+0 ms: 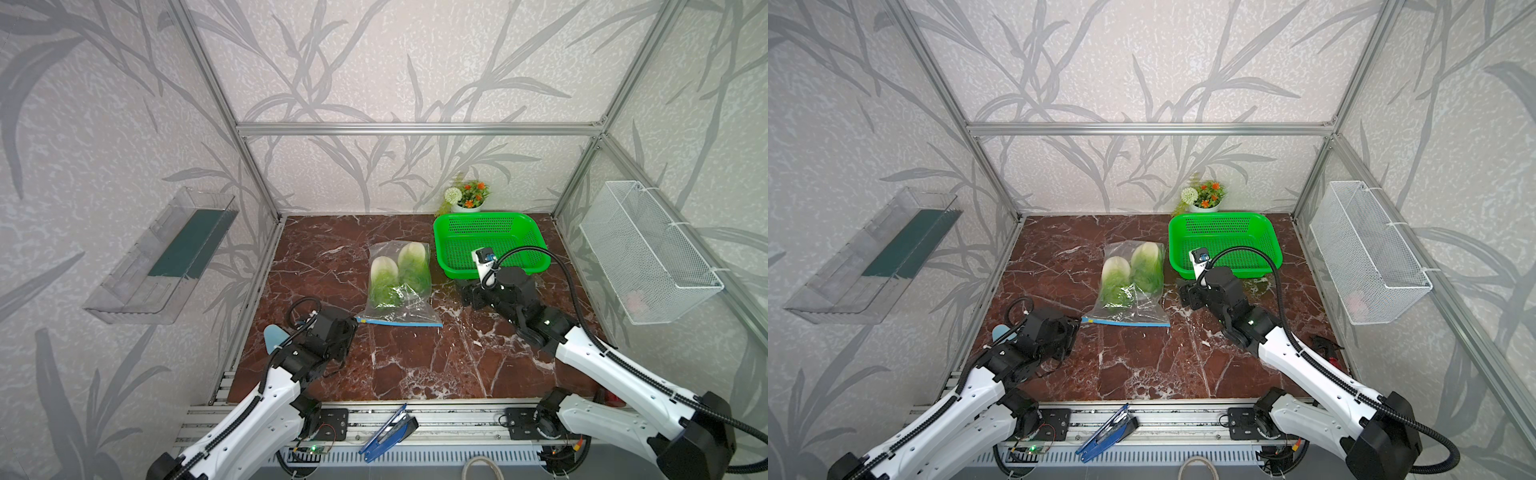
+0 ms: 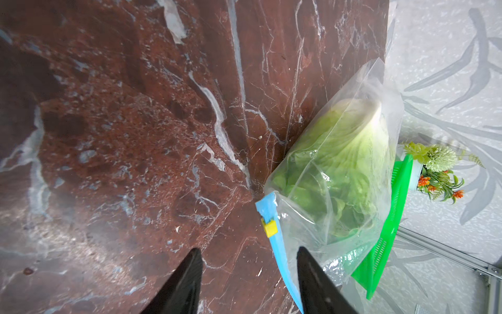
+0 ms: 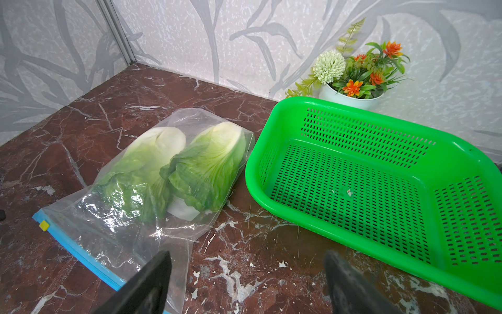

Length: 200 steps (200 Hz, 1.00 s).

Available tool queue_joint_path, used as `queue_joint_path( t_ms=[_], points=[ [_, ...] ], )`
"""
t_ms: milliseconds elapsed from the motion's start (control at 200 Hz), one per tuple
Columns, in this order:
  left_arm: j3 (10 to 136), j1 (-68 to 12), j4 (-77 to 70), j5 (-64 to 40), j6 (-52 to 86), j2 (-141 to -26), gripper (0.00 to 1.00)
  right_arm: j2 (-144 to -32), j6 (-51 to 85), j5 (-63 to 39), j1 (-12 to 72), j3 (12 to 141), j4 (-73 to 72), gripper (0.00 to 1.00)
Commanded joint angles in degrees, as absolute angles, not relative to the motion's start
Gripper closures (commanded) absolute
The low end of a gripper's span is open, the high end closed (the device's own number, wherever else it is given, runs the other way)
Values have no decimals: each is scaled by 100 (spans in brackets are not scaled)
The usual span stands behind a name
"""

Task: Open the zip-top bag and take out the chinese cabbages
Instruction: Adjust the zipper food storage bag at the center of the board.

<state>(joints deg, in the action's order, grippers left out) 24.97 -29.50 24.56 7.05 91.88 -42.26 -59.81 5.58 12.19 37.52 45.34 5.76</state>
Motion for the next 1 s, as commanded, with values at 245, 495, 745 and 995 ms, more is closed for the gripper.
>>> queue_joint_path(
  t_ms=[245,495,745,995],
  points=[
    [2284,-3314,1523,1476,9409,-4426,52,-5999,512,1231,3779,4466,361,12],
    [2244,-3482,1406,1470,9623,-4747,53,-6134,495,1170,3788,4482,282,11],
    [2195,-3484,1733,1631,9849,-4858,54,-6205,483,1143,3786,4463,255,11],
    [2281,-3481,1326,1512,9687,-5316,57,-6113,510,1215,3779,4361,264,11]
  ],
)
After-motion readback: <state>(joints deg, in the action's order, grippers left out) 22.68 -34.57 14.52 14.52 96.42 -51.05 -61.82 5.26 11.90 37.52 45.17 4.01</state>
